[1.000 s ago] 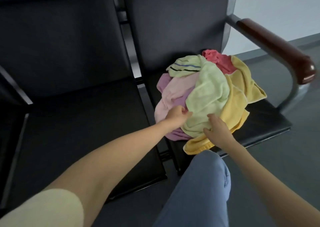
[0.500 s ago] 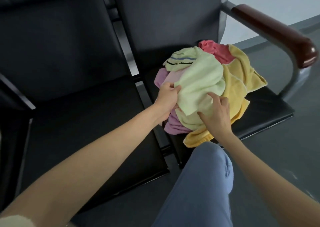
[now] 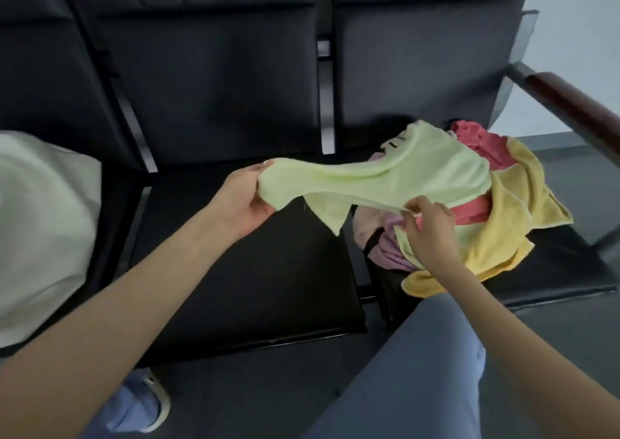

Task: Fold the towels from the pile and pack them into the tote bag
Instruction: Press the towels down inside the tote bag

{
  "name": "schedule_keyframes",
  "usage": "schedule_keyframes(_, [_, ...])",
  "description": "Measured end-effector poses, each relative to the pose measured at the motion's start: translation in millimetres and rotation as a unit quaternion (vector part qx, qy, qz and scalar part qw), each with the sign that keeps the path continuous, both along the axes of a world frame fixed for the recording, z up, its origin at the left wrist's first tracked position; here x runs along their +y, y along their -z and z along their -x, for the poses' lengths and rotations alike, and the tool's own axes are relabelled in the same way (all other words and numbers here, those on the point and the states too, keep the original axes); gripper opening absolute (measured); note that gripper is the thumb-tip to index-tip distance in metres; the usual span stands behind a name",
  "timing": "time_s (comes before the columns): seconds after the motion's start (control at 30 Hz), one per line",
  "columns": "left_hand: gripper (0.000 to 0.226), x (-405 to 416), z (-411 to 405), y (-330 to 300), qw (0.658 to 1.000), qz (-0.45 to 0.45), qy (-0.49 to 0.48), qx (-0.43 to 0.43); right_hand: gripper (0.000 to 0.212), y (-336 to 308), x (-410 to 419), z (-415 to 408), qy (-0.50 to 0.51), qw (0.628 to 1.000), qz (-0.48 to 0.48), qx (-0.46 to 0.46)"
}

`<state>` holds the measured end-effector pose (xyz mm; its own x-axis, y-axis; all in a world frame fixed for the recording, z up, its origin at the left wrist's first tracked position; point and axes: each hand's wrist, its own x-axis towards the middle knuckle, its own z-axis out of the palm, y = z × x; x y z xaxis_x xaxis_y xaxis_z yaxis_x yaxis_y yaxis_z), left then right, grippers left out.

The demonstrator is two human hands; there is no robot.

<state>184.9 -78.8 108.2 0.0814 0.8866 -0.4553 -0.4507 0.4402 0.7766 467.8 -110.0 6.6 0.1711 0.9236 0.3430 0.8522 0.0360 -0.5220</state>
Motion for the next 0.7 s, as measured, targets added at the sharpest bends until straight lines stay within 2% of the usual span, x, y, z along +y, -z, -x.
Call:
schedule_keyframes(0.1, [0.02,-11.7,47.0,17.1,0.996,0.044,-0.082,0.002,0.013,-8.1,-9.1,27.1,-0.061,0.998,0.01,-0.016])
schedule_keyframes(0.2, [0.014,-30.3,87.5,30.1,0.986,0.073,-0.149,0.015,0.014,-8.8,-21.3,53.1,-0.138,0.986,0.083,-0.046])
schedule_keyframes(0.37, [0.016,-57.5,150.5,59.1,0.978,0.08,-0.194,0.025,0.015,7.8,-47.3,88.7,-0.247,0.96,0.117,-0.055])
schedule_keyframes(0.6, [0.012,-78.6,207.1,121.4,0.943,0.164,-0.291,0.013,0.024,45.6,-72.0,145.5,-0.259,0.944,0.201,0.034])
schedule_keyframes(0.7, [0.028,-82.7,213.4,144.6,0.938,0.196,-0.284,0.027,0.026,59.4,-84.6,165.5,-0.27,0.937,0.216,0.052])
